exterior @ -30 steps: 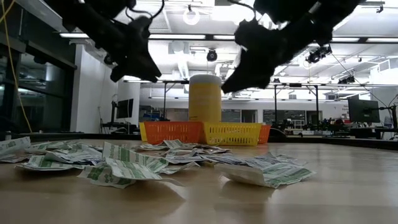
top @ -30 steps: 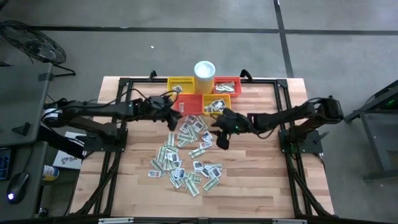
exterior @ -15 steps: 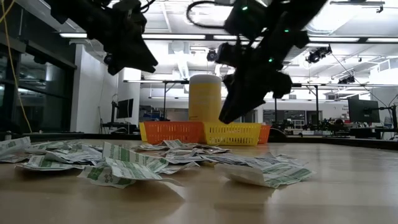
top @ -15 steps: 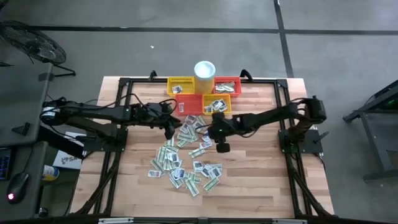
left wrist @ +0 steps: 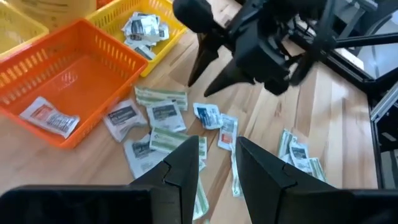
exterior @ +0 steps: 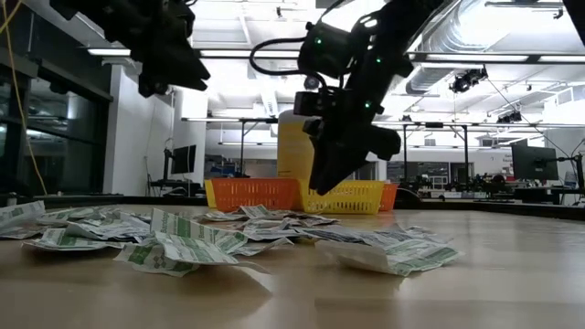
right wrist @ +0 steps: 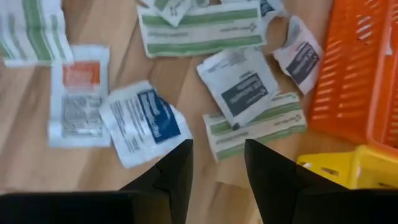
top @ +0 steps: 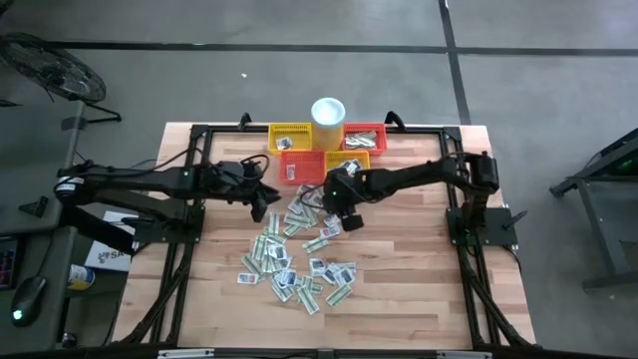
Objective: Pick & Place First Aid Supplies
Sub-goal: Put the green bandage pack into the top orange basket
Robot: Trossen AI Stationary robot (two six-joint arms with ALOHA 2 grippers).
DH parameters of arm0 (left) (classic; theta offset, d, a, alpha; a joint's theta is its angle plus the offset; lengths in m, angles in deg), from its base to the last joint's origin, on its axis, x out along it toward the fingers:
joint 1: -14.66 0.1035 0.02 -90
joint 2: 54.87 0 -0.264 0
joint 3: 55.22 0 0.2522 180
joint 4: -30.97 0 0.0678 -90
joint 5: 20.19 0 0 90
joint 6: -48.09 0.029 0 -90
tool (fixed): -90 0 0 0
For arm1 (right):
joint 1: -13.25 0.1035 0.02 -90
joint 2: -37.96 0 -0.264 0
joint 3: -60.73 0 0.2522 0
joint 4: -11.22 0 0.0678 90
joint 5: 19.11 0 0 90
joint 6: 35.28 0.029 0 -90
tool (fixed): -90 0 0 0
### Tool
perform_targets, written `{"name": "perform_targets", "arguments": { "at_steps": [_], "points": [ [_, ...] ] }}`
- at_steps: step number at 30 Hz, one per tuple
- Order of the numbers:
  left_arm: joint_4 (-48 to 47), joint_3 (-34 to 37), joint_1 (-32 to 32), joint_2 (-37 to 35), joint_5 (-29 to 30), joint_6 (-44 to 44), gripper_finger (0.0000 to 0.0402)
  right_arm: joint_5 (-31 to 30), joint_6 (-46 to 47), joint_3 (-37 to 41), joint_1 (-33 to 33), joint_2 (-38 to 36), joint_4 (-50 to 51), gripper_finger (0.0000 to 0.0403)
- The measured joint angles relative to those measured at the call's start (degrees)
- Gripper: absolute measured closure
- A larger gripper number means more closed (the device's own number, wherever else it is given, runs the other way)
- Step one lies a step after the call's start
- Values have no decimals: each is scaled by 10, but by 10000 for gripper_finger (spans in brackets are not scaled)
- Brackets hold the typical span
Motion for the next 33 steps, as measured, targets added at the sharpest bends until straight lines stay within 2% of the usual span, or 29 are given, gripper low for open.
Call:
{"name": "perform_targets", "arguments": {
  "at_steps": [7,15,33],
  "points": [
    [-15,0,0,-21,2,-1,296,-6,-90,3,-4,20,-14,265],
    [-15,0,0,-23,3,-1,296,-45,-98,3,-4,38,-40,265],
    [-28,0,1,-22,8,-1,296,-32,-141,3,-4,39,-40,265]
  ]
}}
